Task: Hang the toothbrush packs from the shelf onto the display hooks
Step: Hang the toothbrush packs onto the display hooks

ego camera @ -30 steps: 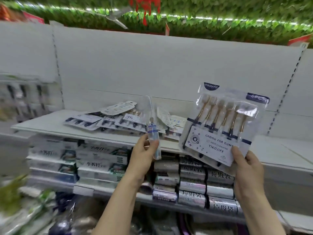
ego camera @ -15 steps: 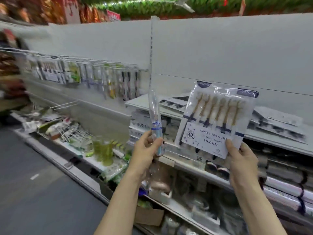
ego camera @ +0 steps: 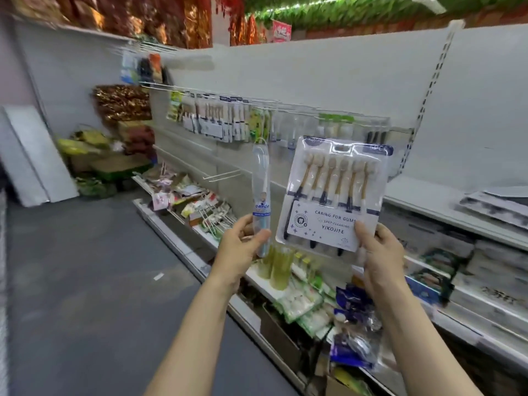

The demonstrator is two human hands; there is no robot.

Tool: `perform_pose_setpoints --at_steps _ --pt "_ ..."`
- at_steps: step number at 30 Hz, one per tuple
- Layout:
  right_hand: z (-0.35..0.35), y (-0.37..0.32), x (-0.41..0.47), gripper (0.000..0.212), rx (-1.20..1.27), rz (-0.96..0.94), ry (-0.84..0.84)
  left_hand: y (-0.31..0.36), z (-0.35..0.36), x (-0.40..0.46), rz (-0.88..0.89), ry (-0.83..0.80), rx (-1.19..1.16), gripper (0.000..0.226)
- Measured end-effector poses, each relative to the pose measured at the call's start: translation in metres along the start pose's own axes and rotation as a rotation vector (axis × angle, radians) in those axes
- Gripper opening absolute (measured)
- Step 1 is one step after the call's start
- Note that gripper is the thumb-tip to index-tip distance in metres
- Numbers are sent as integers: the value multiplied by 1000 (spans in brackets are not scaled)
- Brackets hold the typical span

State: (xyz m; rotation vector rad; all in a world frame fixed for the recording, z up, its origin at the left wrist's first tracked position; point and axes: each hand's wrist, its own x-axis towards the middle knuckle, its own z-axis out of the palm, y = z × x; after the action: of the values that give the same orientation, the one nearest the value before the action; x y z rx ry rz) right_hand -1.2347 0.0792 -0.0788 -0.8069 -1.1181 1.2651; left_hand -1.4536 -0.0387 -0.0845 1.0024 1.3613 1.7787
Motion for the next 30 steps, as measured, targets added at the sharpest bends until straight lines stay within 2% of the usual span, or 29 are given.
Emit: perform_pose_setpoints --at_steps 6,12,15,22,30 --pt "119 49 49 11 11 -12 -75 -1 -90 68 50 89 -11 34" --pt "242 127 122 27 58 1 -153 -13 -174 159 67 150 82 36" --pt "305 158 168 20 83 22 -188 -12 -211 230 74 176 123 35" --pt "432 191 280 11 58 7 -210 6 -271 397 74 161 163 34" --pt "528 238 350 15 -7 -20 -164 -22 -341 530 41 74 118 33"
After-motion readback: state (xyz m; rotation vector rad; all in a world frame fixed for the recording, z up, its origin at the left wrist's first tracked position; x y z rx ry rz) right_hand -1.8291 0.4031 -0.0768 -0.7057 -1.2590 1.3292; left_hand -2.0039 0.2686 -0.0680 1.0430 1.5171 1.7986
